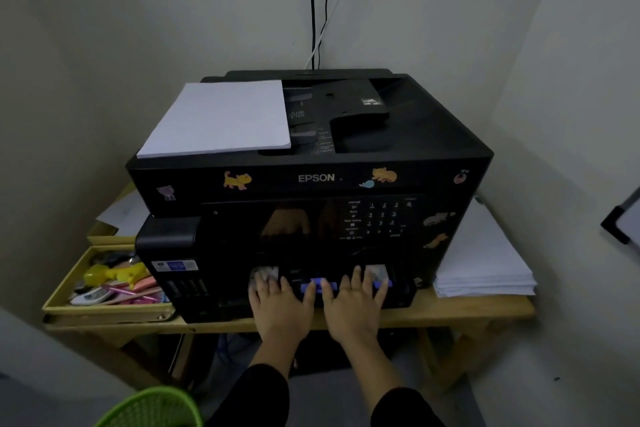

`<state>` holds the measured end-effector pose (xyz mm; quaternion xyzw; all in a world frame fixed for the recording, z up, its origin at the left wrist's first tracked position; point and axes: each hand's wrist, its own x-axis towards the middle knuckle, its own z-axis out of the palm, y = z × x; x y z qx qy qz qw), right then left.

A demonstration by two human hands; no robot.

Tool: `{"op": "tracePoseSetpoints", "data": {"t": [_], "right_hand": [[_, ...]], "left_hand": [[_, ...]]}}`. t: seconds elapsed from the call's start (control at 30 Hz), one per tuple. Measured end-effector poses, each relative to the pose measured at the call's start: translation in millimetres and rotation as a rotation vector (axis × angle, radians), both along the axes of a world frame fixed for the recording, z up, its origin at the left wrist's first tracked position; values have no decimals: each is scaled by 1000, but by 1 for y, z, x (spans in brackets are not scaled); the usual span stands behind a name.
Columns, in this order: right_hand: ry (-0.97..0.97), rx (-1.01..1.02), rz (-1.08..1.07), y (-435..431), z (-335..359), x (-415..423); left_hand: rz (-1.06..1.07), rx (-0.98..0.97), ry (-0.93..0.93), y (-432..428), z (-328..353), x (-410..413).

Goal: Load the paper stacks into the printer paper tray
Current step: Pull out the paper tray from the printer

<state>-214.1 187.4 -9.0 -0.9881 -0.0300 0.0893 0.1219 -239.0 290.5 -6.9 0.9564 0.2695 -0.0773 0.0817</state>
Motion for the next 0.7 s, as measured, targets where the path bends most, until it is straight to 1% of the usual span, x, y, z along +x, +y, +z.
{"op": "tracePoseSetpoints", "data": {"t": [0.13, 0.23, 0.43, 0.7], "right_hand": [[-15, -9, 37, -6, -5, -11], [-68, 0, 50, -10, -7, -16], [-78, 17, 65, -22, -9, -58], [-59, 60, 29, -35, -6, -115]], "left_hand": [[-15, 30, -9, -3, -6, -13], [-30, 9, -18, -1, -8, -18], [-70, -1, -11, -7, -13, -57], [-215, 30, -43, -9, -8, -121]]}}
